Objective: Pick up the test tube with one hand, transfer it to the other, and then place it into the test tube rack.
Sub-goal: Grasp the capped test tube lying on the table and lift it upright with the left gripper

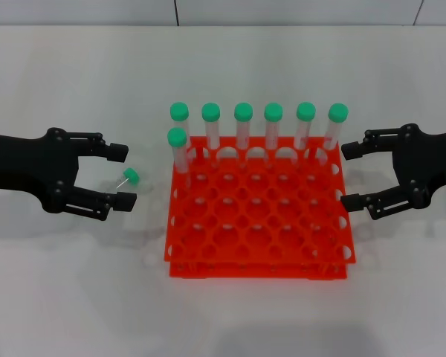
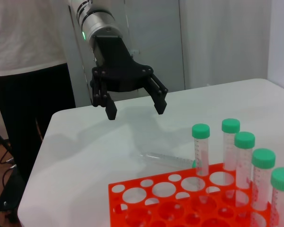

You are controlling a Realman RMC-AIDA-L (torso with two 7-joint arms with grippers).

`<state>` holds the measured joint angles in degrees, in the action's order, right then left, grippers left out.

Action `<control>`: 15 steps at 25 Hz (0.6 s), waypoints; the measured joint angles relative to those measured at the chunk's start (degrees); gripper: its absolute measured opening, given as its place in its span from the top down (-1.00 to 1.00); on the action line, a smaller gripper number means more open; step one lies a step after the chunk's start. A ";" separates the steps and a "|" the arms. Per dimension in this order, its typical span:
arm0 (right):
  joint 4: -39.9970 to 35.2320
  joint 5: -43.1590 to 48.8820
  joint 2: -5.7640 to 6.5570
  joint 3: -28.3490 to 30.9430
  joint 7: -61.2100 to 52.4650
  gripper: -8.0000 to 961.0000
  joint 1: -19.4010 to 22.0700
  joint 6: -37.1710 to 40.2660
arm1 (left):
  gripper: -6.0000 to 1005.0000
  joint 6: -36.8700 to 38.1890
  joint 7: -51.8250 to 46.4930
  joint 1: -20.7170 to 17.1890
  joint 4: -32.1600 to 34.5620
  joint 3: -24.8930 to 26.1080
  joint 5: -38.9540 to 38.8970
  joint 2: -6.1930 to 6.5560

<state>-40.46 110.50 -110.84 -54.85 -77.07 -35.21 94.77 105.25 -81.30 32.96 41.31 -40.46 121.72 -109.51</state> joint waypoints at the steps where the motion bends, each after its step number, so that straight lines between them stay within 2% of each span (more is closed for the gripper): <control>1: 0.00 -0.02 -0.02 0.01 0.02 -0.82 0.03 0.00 | -0.76 -0.07 0.00 0.00 0.00 -0.01 0.00 0.00; 10: 0.22 -0.38 -0.09 0.01 0.08 -0.82 0.07 -0.33 | -0.75 -0.59 0.00 -0.08 0.00 -0.07 0.01 -0.18; 15: 0.26 -0.55 -0.57 1.24 0.21 -0.82 0.37 -0.53 | -0.75 -0.73 -1.26 -0.18 0.06 0.02 0.01 -0.40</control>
<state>-40.20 109.95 -111.41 -53.61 -76.86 -34.84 94.25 104.52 -82.57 32.78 41.36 -40.44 121.73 -109.91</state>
